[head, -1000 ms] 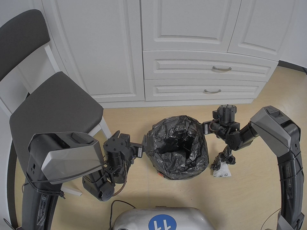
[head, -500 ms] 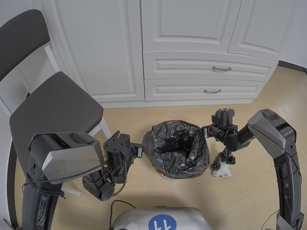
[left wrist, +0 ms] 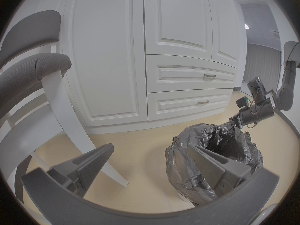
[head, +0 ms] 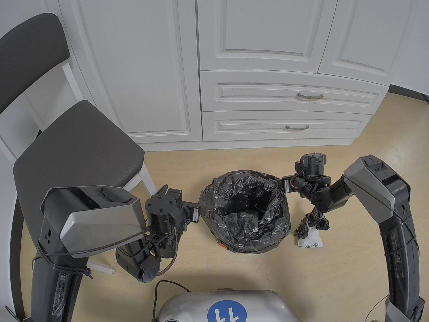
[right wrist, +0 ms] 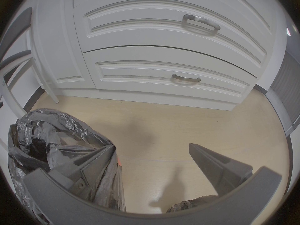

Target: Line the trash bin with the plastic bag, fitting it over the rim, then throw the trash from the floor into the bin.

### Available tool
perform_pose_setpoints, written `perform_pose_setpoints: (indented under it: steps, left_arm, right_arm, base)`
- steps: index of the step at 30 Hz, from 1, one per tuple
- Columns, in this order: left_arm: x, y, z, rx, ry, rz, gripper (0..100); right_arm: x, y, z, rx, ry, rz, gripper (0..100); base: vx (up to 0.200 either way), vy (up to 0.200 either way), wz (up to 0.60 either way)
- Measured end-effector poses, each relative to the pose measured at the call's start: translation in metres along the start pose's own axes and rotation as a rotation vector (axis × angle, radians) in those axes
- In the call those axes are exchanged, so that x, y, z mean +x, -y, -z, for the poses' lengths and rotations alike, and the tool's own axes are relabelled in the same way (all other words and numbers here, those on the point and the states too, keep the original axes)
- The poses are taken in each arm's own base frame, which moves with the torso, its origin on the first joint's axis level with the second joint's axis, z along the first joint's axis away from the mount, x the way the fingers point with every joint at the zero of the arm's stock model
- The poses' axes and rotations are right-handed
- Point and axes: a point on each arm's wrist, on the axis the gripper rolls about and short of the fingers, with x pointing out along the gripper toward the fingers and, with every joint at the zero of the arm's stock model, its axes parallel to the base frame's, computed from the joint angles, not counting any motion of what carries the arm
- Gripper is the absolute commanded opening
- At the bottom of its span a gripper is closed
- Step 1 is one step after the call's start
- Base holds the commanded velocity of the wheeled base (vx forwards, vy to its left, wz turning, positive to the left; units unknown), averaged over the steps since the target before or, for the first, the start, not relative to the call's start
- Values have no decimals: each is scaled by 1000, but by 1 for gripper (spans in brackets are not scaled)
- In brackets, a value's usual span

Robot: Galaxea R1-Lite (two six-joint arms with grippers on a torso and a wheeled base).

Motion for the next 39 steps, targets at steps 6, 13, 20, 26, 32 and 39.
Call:
perform_pose_setpoints:
  steps: [6, 13, 20, 26, 32, 39]
  left_arm:
    - [-1, 7, 10, -18, -21, 17, 100]
    - [-3, 28, 31, -41, -50, 60, 100]
    - [4, 27, 43, -38, -62, 47, 100]
    - [12, 16, 46, -40, -67, 15, 100]
    - [17, 10, 51, -37, -73, -5, 100]
    - [23, -1, 50, -38, -69, -35, 100]
  right_arm:
    - [-8, 2, -16, 31, 50, 7, 100]
    - [-24, 2, -33, 48, 93, 3, 100]
    - [-34, -5, -35, 34, 110, -12, 100]
    - [-35, -6, -33, 26, 103, -14, 100]
    - [-35, -6, -33, 26, 103, -14, 100]
    - [-35, -6, -34, 26, 105, -13, 100]
  base:
    - [0, 0, 0]
    - [0, 0, 0]
    - [0, 0, 0]
    - [0, 0, 0]
    - [0, 0, 0]
    - [0, 0, 0]
